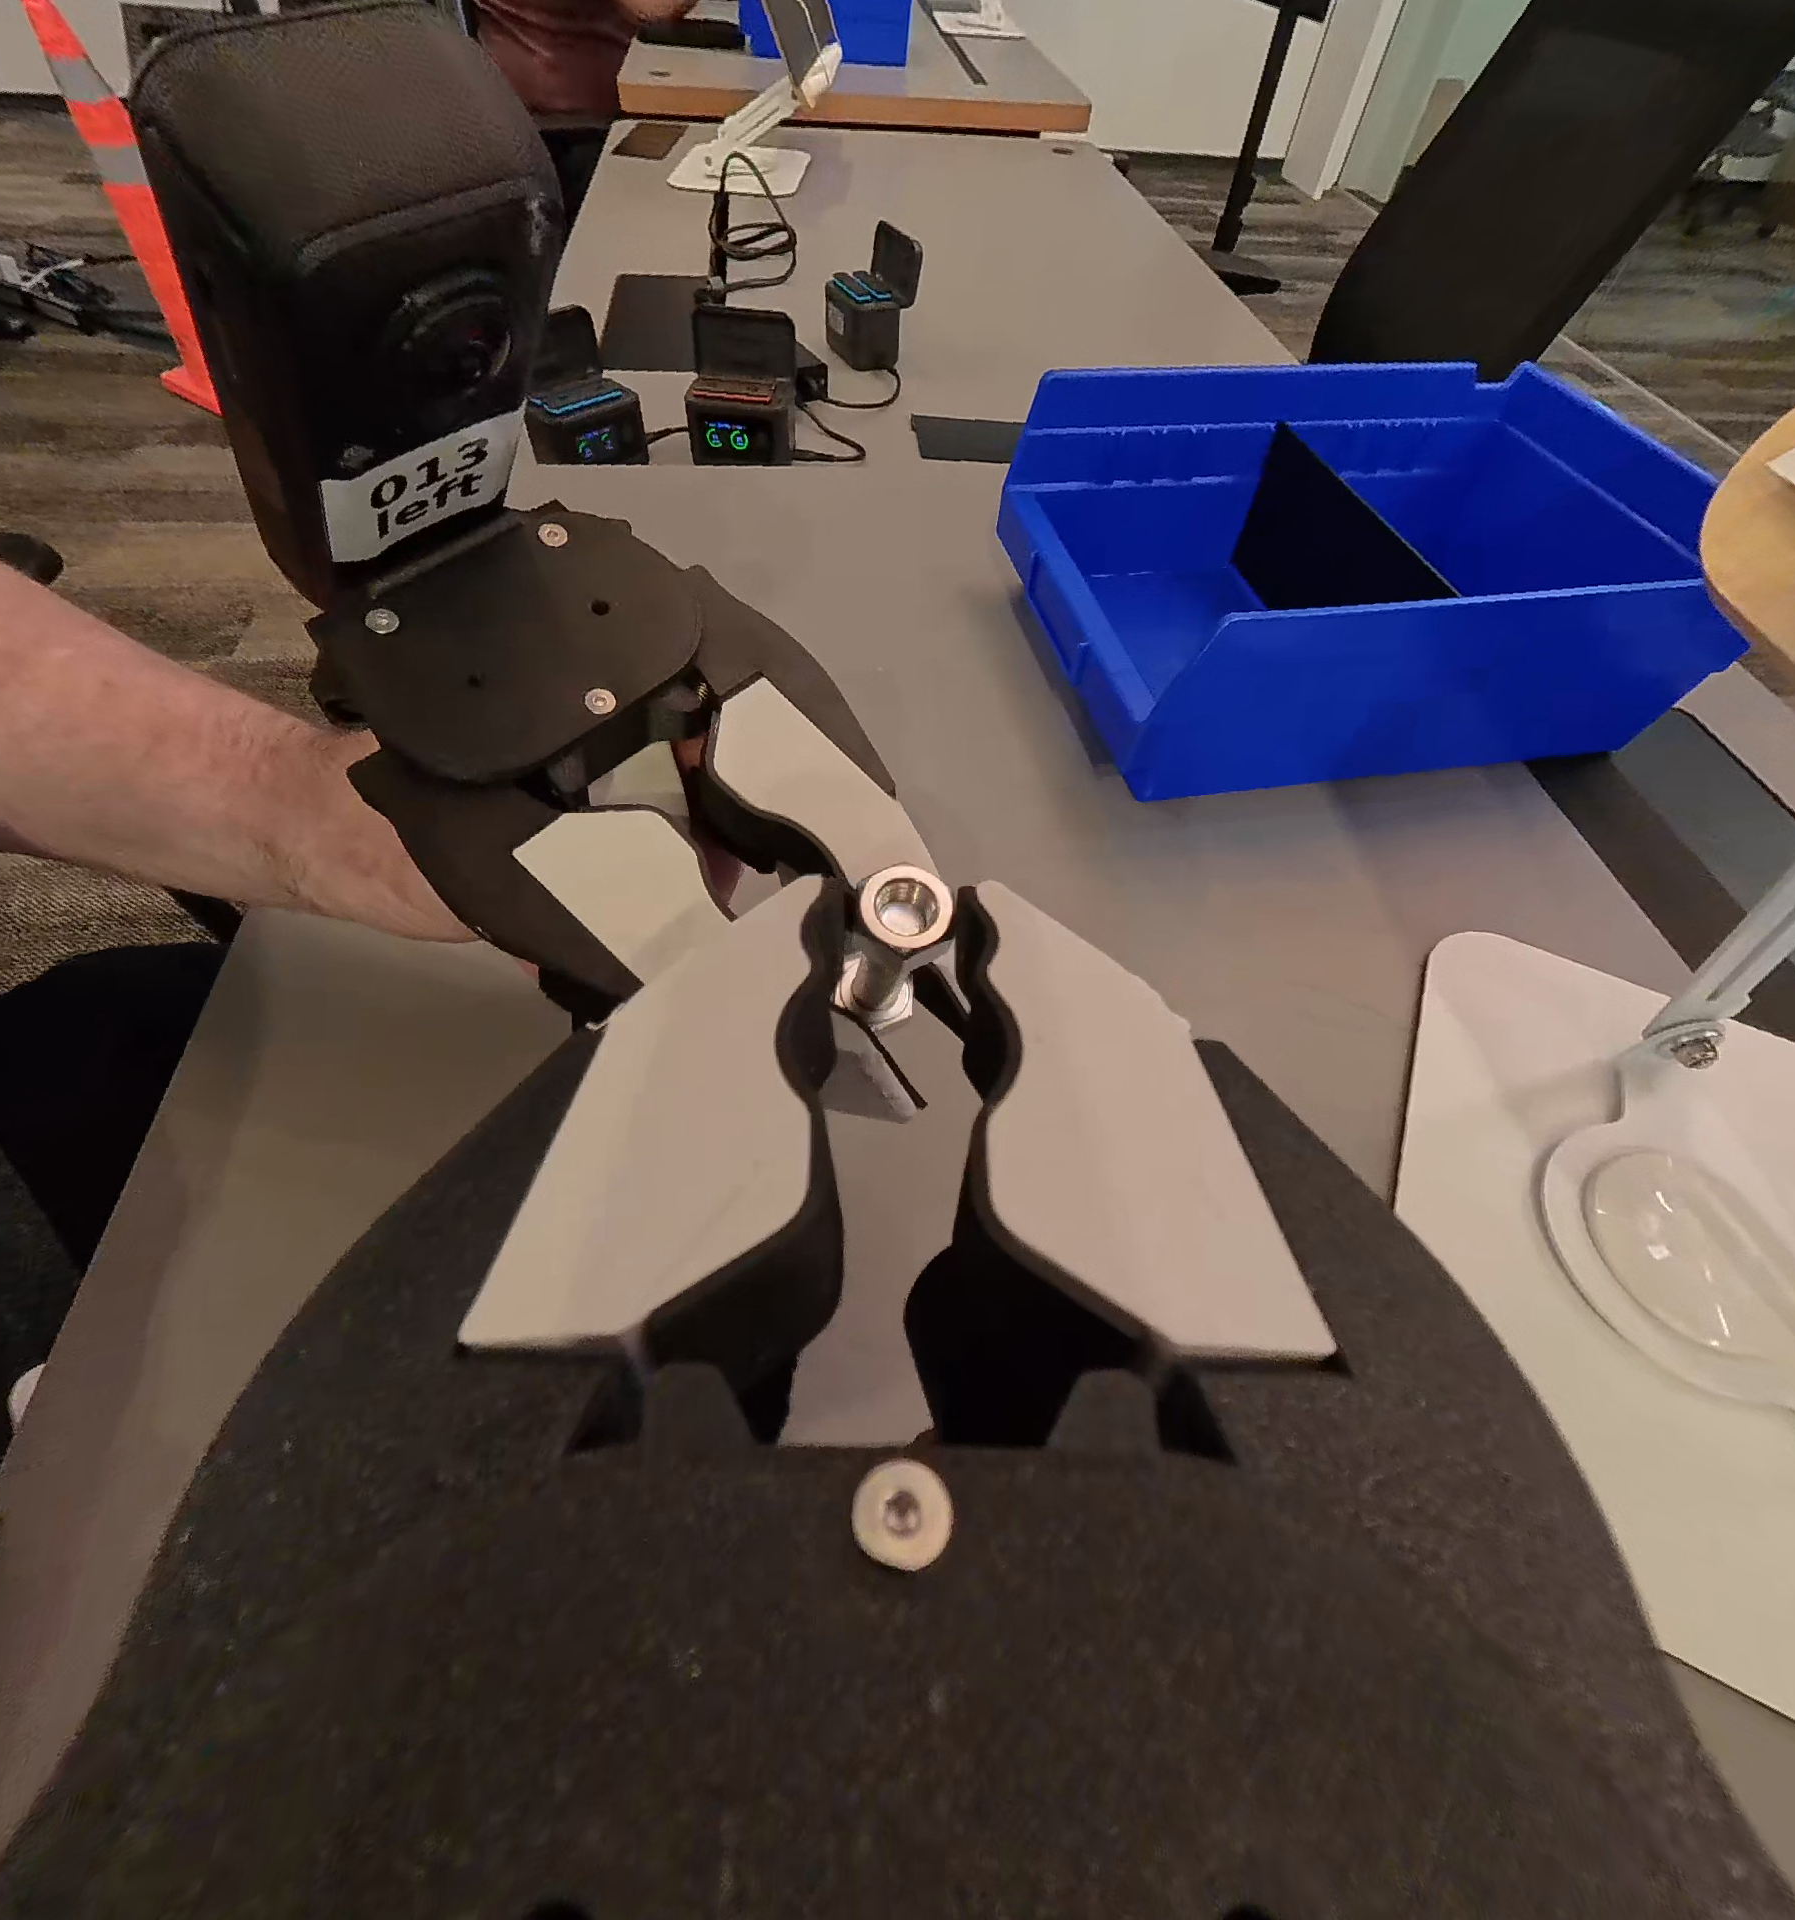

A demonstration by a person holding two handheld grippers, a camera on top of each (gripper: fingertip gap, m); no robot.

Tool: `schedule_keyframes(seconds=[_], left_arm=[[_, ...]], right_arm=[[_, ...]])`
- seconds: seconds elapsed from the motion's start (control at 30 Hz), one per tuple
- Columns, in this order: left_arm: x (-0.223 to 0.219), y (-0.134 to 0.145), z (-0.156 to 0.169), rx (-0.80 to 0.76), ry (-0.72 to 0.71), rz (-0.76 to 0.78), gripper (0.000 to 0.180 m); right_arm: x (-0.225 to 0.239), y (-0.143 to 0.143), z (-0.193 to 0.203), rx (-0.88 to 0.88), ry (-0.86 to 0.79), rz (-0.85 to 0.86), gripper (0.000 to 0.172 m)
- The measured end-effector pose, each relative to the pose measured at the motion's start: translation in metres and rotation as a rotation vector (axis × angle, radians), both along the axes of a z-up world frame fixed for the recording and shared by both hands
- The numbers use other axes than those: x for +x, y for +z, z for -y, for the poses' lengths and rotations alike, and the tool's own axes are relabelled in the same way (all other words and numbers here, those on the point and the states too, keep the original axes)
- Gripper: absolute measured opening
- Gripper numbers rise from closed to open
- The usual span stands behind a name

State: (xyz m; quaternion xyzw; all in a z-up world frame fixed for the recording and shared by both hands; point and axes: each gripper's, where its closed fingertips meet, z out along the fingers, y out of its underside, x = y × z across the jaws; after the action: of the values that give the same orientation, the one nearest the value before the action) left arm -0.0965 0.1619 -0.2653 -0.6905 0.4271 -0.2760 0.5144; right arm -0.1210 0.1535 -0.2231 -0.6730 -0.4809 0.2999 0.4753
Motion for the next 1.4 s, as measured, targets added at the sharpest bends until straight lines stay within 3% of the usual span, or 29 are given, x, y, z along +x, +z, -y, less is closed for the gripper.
schedule_keyframes(seconds=[0.27, 0.43, 0.57, 0.7, 1.03, 1.4], left_arm=[[0.003, 0.006, 0.005, -0.01, -0.05, 0.05, 0.018], [0.009, 0.021, 0.021, -0.05, -0.175, 0.146, 0.018], [0.012, 0.028, 0.031, -0.063, -0.251, 0.181, 0.019], [0.014, 0.026, 0.033, -0.072, -0.268, 0.178, 0.019], [0.014, 0.026, 0.034, -0.065, -0.273, 0.172, 0.018], [0.013, 0.027, 0.027, -0.072, -0.211, 0.178, 0.018]], right_arm=[[-0.001, 0.013, 0.003, 0.031, 0.075, -0.081, 0.038], [-0.001, 0.028, 0.023, -0.063, 0.391, -0.225, 0.037], [0.004, 0.041, 0.022, -0.064, 0.494, -0.276, 0.042], [-0.002, 0.034, 0.026, -0.087, 0.553, -0.259, 0.04], [-0.003, 0.024, 0.031, -0.092, 0.543, -0.278, 0.018], [-0.003, 0.025, 0.023, -0.029, 0.403, -0.344, 0.018]])
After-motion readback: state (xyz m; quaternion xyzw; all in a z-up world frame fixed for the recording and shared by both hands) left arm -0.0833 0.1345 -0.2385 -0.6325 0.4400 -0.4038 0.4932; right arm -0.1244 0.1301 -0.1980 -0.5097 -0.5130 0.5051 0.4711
